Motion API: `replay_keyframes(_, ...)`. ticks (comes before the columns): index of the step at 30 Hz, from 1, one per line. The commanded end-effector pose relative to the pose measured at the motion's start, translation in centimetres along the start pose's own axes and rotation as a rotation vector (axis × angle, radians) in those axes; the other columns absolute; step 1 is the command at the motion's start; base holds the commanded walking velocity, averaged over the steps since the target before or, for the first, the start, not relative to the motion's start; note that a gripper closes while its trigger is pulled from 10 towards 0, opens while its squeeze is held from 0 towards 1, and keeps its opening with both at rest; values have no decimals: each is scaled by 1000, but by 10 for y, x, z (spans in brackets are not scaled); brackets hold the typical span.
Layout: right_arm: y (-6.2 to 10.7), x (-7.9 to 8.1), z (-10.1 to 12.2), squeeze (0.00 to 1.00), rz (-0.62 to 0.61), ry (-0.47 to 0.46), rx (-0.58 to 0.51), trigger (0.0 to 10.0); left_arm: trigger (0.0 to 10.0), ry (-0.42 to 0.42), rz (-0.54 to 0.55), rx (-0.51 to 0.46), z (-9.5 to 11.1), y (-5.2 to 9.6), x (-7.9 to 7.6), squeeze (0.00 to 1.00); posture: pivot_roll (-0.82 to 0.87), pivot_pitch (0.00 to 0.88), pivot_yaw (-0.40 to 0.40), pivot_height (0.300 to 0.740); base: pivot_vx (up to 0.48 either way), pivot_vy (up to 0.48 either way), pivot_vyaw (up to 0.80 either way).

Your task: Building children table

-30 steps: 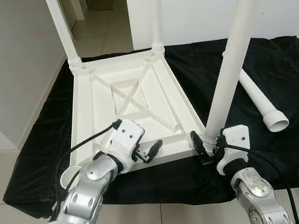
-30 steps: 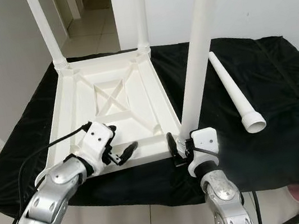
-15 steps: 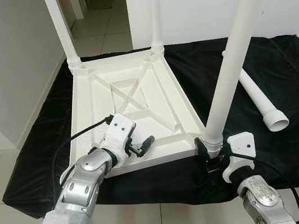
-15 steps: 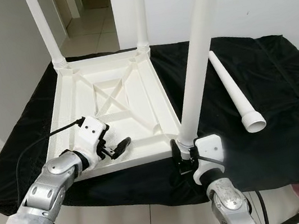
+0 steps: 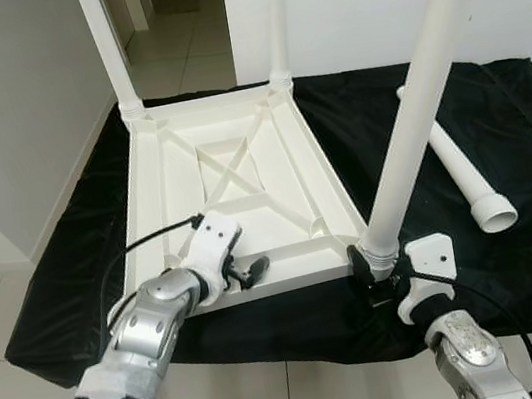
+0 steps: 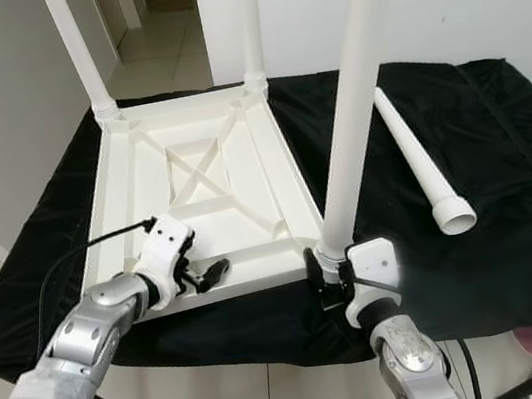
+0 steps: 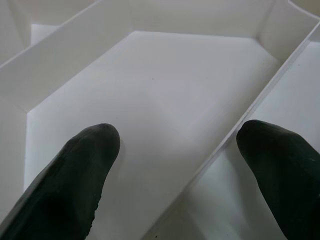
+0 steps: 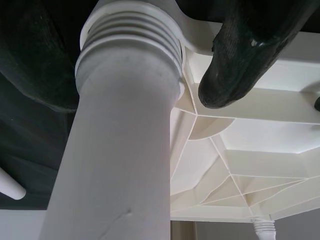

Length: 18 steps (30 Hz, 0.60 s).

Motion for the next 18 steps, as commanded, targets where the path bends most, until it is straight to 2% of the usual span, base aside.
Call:
replay_keyframes(1, 0, 2, 0, 0, -11, -5, -3, 10000, 10000, 9, -21, 99, -16, -5, -1, 0, -86, 53, 41, 740, 0, 0, 0)
replay_keyframes(8, 0, 2, 0, 0, -22, -10, -2, 10000, 10000, 3, 15, 137, -20, -8, 6, 0, -90, 54, 52, 740, 0, 0, 0)
replay_keyframes(10, 0, 4, 0, 0, -27, -11, 0, 10000, 10000, 11, 60, 178, -22, -10, 15, 0, -92, 55, 74, 740, 0, 0, 0)
replay_keyframes(15, -2, 5, 1, 0, -36, -16, -5, 10000, 10000, 44, 104, 234, -27, -9, 26, 0, -91, 55, 80, 740, 0, 0, 0)
replay_keyframes(16, -3, 6, 1, 0, -39, -17, -7, 10000, 7412, 52, 113, 248, -28, -9, 28, 0, -91, 55, 80, 740, 0, 0, 0)
replay_keyframes(18, -3, 6, 2, 0, -41, -18, -8, 10000, 7490, 58, 118, 253, -28, -9, 30, 0, -91, 55, 80, 740, 0, 0, 0)
Point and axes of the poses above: a point about 5 cm out from each wrist's last joint towards the gripper, its own y axis pointing back from the gripper into the wrist, its own z axis along the axis of the wrist's last joint, x = y × z, the point moved 4 cm from there along -y, pointing out of the wrist towards the gripper, and after that the axes turned 13 degrees about y, right-handed, at the moved point
